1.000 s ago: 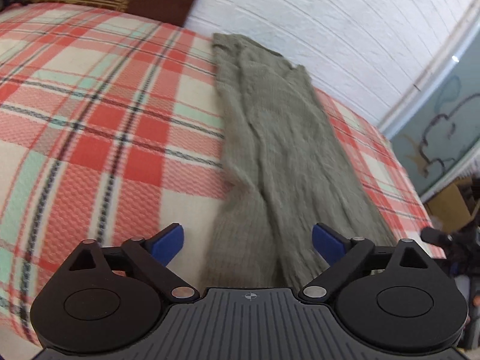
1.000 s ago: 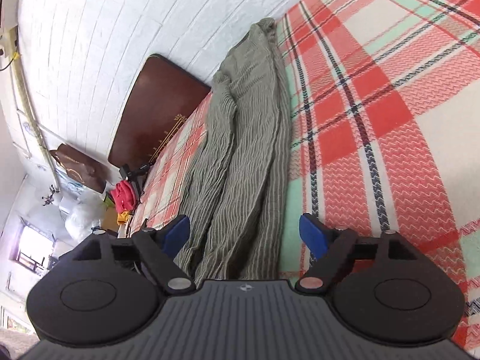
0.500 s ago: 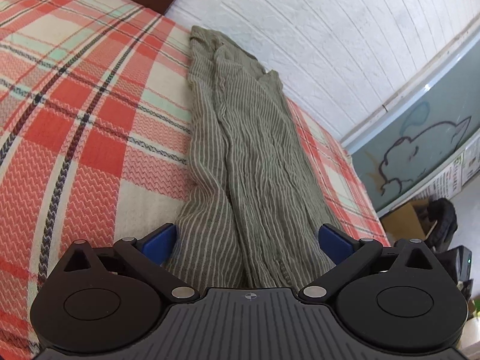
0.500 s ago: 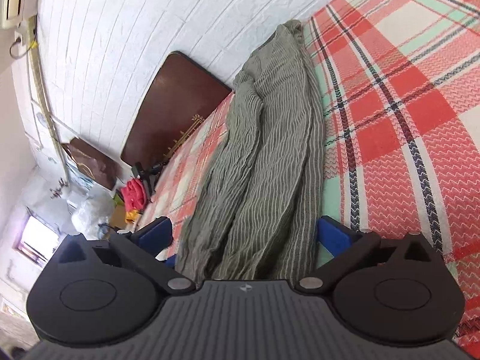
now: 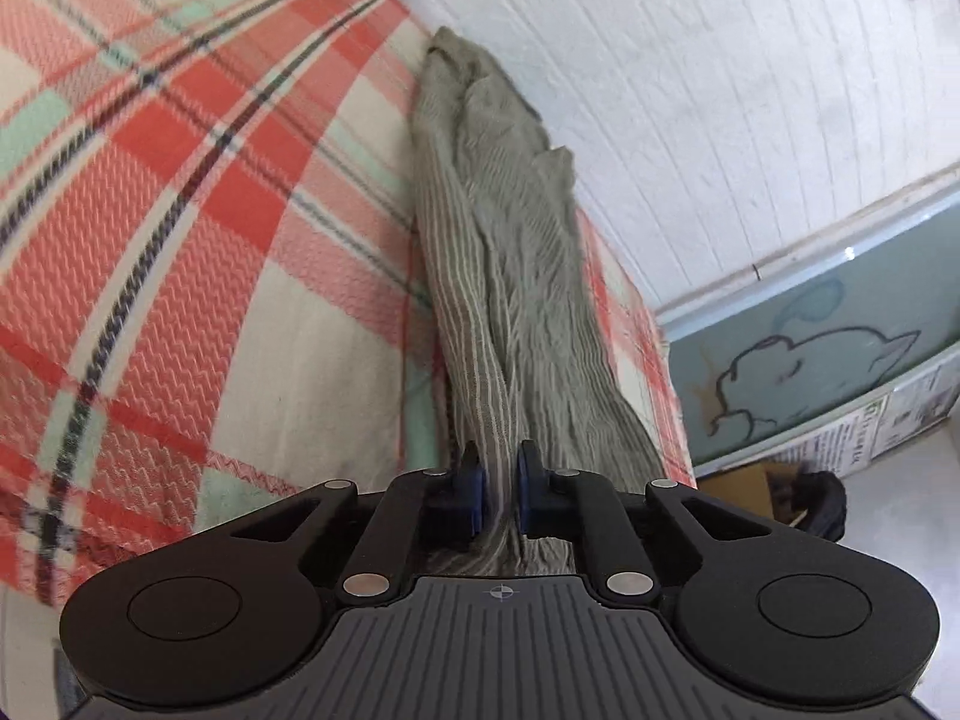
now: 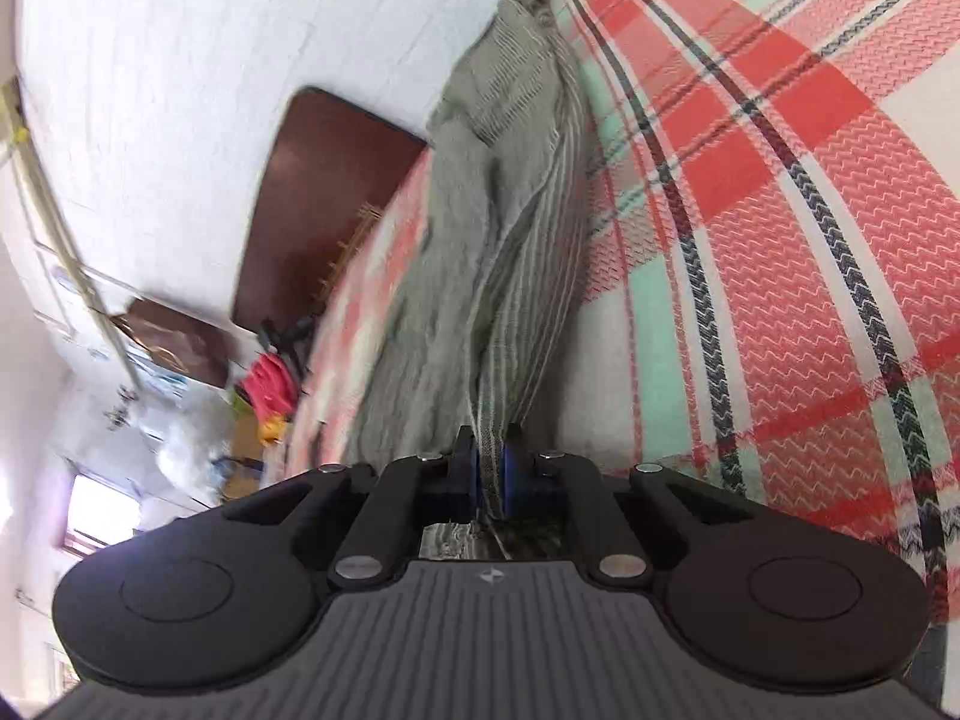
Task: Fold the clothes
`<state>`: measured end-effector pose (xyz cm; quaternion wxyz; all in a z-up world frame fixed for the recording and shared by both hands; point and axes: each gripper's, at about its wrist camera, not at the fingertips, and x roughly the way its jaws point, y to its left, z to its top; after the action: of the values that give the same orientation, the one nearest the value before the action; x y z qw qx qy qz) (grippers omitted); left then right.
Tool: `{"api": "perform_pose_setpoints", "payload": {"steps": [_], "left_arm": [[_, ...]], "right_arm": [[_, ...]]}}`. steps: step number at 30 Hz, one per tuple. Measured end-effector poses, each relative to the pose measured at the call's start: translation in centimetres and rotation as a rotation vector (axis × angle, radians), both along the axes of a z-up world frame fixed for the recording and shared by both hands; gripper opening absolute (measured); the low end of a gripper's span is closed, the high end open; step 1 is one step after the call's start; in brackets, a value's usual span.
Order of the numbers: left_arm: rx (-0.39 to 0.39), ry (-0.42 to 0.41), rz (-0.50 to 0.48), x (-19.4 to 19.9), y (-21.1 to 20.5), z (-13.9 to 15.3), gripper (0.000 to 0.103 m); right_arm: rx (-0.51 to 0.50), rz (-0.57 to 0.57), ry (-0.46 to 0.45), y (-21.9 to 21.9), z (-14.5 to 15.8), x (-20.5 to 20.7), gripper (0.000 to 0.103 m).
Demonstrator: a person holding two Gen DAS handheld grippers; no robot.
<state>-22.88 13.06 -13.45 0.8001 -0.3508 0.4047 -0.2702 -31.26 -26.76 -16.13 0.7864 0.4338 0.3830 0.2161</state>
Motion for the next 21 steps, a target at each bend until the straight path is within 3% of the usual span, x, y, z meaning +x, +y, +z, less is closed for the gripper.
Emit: {"api": "perform_pose_setpoints", "payload": {"steps": [2, 6, 7, 9, 11, 13, 14, 16, 21], "left_arm": [[0.035, -0.020, -0.010, -0.7, 0.1, 0.4, 0.008], [0.033, -0.008, 0.016, -1.7, 1.0, -0.1, 0.009], [0.029, -0.007, 0.025, -2.0, 1.3, -0.2, 0.009], [0.021, -0.003, 0.042, -2.5, 1.8, -0.4, 0.038], [0.014, 0.000, 0.059, -3.1, 2.3, -0.5, 0.058], [0.006, 0.003, 0.075, -3.6, 2.8, -0.7, 0.070], [0.002, 0.005, 0.084, -3.9, 3.0, -0.8, 0.078], [-0.001, -0.015, 0.102, -4.1, 3.4, -0.4, 0.081], [0.023, -0.032, 0.063, -2.4, 2.3, -0.2, 0.082]], "right_arm": [[-0.025, 0.005, -0.023, -0.3, 0.6, -0.4, 0.009], [-0.083, -0.003, 0.076, -0.6, -0.9, -0.4, 0.009], [-0.054, -0.013, 0.082, -1.0, -1.3, -0.6, 0.009], [-0.010, -0.024, 0.086, -1.7, -1.6, -0.9, 0.011], [0.022, -0.029, 0.085, -2.4, -1.6, -1.3, 0.019], [0.051, -0.028, 0.074, -3.3, -1.3, -1.7, 0.042], [0.070, -0.027, 0.067, -3.7, -1.1, -2.0, 0.048], [0.101, -0.025, 0.058, -4.3, -0.9, -2.4, 0.066], [0.062, -0.018, 0.058, -4.5, -0.5, -2.3, 0.068]]}}
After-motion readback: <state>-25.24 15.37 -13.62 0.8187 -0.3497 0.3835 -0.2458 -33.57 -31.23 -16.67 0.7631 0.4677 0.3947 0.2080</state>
